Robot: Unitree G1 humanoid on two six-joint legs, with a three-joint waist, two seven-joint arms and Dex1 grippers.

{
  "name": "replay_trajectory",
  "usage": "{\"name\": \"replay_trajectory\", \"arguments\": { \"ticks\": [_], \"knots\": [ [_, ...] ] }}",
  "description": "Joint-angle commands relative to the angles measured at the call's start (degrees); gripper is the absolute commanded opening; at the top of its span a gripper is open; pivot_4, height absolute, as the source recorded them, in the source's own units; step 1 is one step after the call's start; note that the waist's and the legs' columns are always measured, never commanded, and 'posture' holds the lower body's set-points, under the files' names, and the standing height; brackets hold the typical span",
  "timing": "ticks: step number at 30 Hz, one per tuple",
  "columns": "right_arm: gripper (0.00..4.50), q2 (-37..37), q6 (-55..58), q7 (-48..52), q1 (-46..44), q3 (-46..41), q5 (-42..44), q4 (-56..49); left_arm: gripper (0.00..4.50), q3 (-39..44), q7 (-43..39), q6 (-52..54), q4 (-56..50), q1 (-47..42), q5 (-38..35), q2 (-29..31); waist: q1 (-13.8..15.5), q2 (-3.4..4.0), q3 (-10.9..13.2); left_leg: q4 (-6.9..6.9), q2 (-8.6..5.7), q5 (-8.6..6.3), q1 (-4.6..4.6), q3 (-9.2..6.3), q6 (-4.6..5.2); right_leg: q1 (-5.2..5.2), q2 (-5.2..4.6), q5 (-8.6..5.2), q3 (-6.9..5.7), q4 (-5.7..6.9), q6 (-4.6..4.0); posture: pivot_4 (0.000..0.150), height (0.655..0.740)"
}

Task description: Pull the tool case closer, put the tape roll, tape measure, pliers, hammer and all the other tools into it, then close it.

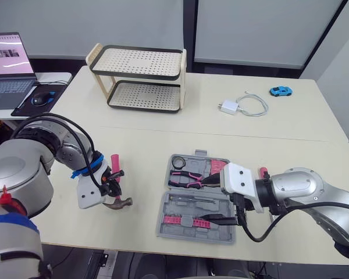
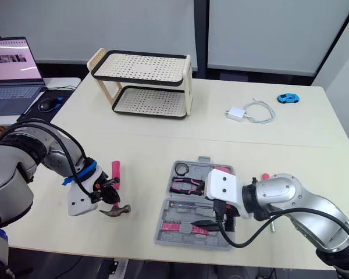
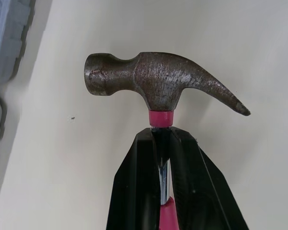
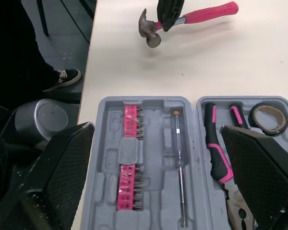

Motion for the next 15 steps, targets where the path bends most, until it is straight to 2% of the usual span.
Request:
{"name": "replay_trajectory", "arguments": {
  "ticks": [1,4,7,11,15],
  "knots": [
    [4.50,1.0,0.1,-0.1,-1.1,-0.7,1.1,-0.8,0.03,4.6,-7.9,-0.5,1.6,1.1,-5.5,2.0,0.0,-0.01,0.0,0.00,0.00,0.00,0.00,0.00,0.00,0.00,0.00,0.00,0.00,0.01,0.00,0.150,0.7350],
    [4.50,1.6,0.8,0.0,-1.6,-1.2,1.4,-0.3,0.03,9.1,-14.5,2.6,0.5,3.4,-11.7,3.3,-0.1,0.00,0.0,0.00,0.00,0.00,0.01,-0.01,0.00,0.00,0.00,0.00,0.00,0.02,0.00,0.150,0.7350],
    [4.50,2.0,1.1,0.0,-2.1,-1.5,1.7,0.1,0.03,13.0,-23.2,7.2,-2.4,8.2,-23.6,5.5,-0.2,0.00,0.0,0.01,0.00,0.00,0.03,-0.02,0.01,0.00,0.00,0.00,0.00,0.08,-0.01,0.150,0.7350],
    [4.50,2.1,1.4,0.2,-2.5,-1.7,1.7,0.3,0.03,19.7,-37.3,23.4,-18.8,17.3,-41.5,11.9,-0.8,0.00,0.0,0.00,0.03,0.00,0.03,-0.03,0.01,-0.01,0.01,0.00,0.01,0.16,-0.02,0.150,0.7350],
    [4.50,2.1,1.4,0.1,-2.8,-1.4,1.5,0.6,0.03,28.8,-44.9,40.3,-35.1,26.4,-52.4,17.2,-1.1,0.00,0.0,0.09,0.05,0.01,0.05,-0.08,0.01,-0.02,0.02,-0.02,-0.02,0.36,-0.03,0.150,0.7350]
  ]
}}
